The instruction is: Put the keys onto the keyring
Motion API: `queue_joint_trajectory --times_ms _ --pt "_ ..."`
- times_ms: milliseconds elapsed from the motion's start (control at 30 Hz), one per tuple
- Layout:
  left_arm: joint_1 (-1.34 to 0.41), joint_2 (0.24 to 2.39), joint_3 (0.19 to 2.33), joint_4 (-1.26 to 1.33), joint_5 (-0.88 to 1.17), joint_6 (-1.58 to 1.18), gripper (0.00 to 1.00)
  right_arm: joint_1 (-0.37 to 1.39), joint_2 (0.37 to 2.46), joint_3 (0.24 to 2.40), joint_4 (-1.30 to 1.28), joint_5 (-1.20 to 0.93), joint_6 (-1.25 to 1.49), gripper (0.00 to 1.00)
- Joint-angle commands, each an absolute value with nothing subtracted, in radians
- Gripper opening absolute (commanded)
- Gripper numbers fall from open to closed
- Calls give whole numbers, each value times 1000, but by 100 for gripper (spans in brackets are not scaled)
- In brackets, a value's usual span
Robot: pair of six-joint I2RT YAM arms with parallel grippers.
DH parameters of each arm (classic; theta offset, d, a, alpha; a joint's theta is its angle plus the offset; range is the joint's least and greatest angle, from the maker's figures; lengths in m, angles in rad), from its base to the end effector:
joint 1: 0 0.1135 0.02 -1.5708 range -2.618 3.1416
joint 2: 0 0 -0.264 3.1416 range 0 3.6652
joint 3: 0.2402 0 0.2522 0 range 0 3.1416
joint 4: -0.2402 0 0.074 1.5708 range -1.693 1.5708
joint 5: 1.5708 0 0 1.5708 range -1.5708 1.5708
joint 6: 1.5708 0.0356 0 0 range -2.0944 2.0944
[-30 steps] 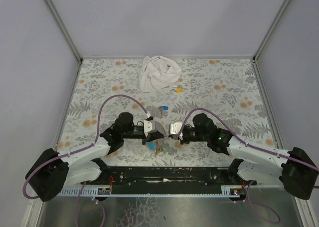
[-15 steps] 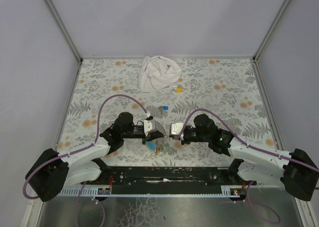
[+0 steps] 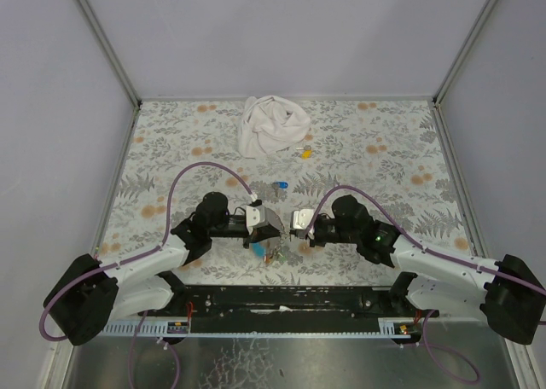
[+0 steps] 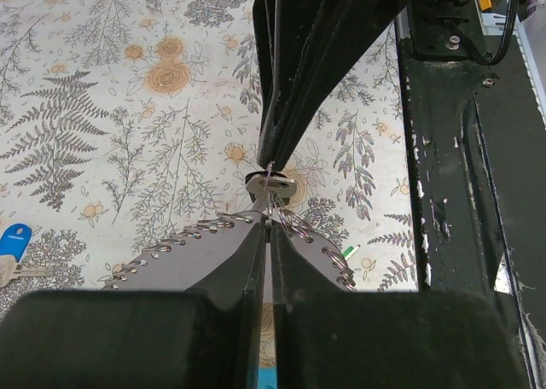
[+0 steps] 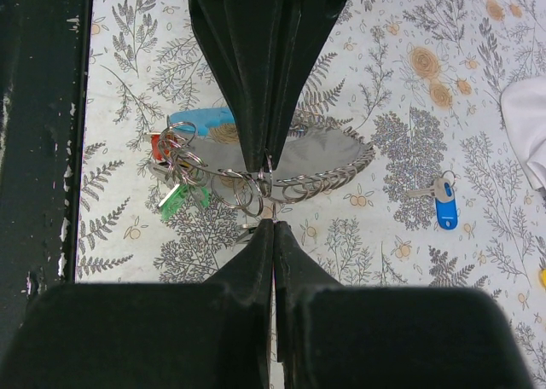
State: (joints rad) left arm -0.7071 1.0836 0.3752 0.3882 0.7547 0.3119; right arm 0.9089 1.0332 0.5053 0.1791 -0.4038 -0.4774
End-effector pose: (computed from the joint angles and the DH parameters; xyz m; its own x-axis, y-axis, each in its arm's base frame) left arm 0.1486 -0.1591 0.2015 0.0692 0.2349 -0.9695 0.9943 0.0623 0.0860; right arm 0.1285 0.1876 0.2322 0.2510 -0.3653 -0.8964 -0.9424 0.1194 -0.3125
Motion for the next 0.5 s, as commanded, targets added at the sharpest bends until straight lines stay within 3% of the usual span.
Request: queue_joint_trajectory --times_ms 0,467 --pt "-712 1084 388 438 775 308 0 917 1035 511 236 -409 -467 0" --pt "-713 1083 386 445 768 302 0 916 1041 515 229 -429 -472 0"
